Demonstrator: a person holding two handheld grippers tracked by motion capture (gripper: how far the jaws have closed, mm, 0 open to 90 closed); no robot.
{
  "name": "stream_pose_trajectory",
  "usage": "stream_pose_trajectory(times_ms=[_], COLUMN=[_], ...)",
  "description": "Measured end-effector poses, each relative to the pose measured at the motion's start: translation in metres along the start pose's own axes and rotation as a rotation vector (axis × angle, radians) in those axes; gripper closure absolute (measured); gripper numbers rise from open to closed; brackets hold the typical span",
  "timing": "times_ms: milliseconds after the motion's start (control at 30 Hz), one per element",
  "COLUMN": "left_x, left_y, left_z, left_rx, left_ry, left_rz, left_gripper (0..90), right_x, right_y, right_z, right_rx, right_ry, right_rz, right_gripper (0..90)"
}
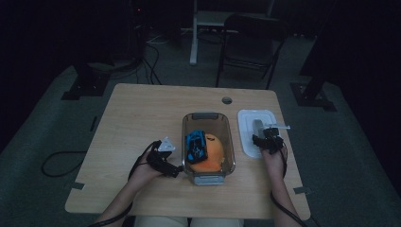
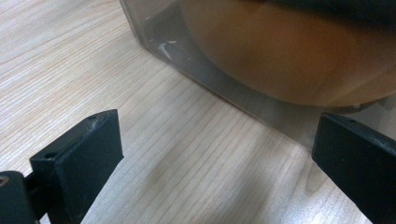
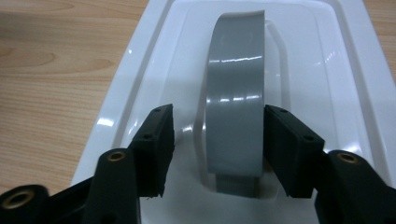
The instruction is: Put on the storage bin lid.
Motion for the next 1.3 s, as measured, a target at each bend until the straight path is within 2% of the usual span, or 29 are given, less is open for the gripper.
stream_pose_trajectory(times_ms=[33, 100, 133, 167, 233, 367, 467, 600, 767, 800, 833, 867, 900, 933, 967, 1100, 1300], left_x=[0.0, -0.001, -0.001, 0.0, 0.0, 0.003, 0.005, 0.008, 0.012, 0.013, 0.014, 0.015, 0.016, 0.017, 0.018, 0.022, 0.027], left_y=[0.0, -0.001, -0.001, -0.002, -0.001, -0.002, -0.003, -0.005, -0.008, -0.009, -0.009, -0.01, -0.011, -0.011, -0.012, -0.015, -0.019], left_z=[0.0, 0.0, 0.0, 0.0, 0.0, 0.0, 0.0, -0.002, -0.006, -0.007, -0.007, -0.008, -0.009, -0.01, -0.011, -0.015, -0.019], left_rx=[0.0, -0.002, -0.005, -0.003, -0.001, 0.0, -0.004, -0.002, -0.005, -0.006, -0.008, -0.005, -0.006, -0.008, -0.007, -0.01, -0.013], left_ry=[0.0, 0.001, -0.002, -0.003, -0.007, -0.007, -0.01, -0.016, -0.028, -0.031, -0.033, -0.036, -0.037, -0.041, -0.041, -0.049, -0.066], left_rz=[0.0, -0.001, -0.005, -0.007, -0.013, -0.009, -0.004, 0.001, 0.009, 0.009, 0.01, 0.013, 0.015, 0.016, 0.02, 0.028, 0.036], left_gripper=[2.4, 2.4, 2.4, 2.4, 2.4, 2.4, 2.4, 2.4, 2.4, 2.4, 2.4, 2.4, 2.4, 2.4, 2.4, 2.4, 2.4], right_x=[0.0, 0.0, 0.002, 0.002, 0.003, 0.002, 0.001, -0.001, -0.01, -0.01, -0.013, -0.021, -0.021, -0.03, -0.03, -0.052, -0.081], right_y=[0.0, 0.0, 0.0, 0.0, 0.003, 0.007, 0.015, 0.032, 0.068, 0.068, 0.075, 0.09, 0.09, 0.105, 0.105, 0.131, 0.151], right_z=[0.0, -0.001, -0.001, -0.001, -0.001, 0.001, 0.001, -0.001, -0.012, -0.012, -0.014, -0.019, -0.019, -0.024, -0.024, -0.035, -0.042], right_rx=[0.0, 0.004, 0.005, 0.005, 0.007, 0.011, 0.037, 0.07, 0.143, 0.143, 0.158, 0.192, 0.192, 0.219, 0.219, 0.268, 0.297], right_ry=[0.0, -0.013, -0.02, -0.02, -0.035, -0.03, -0.038, -0.034, -0.012, -0.012, -0.008, 0.003, 0.003, 0.023, 0.023, 0.076, 0.126], right_rz=[0.0, -0.016, -0.009, -0.009, -0.013, 0.001, -0.015, -0.031, -0.053, -0.053, -0.062, -0.083, -0.083, -0.097, -0.097, -0.141, -0.208], right_gripper=[44.9, 54.3, 58.7, 58.7, 66.0, 67.1, 67.2, 67.3, 67.3, 67.3, 67.3, 67.3, 67.3, 67.3, 67.3, 67.3, 67.3])
Point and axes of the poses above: each handheld gripper's, and its own axes: y roughly backward along the jaws, z roughly out of its underside, x roughly to its right, the point moved 5 cm from there along -y, roughly forward along the jaws, and after that the axes turned 7 degrees about -z, right-handed, at the moved point
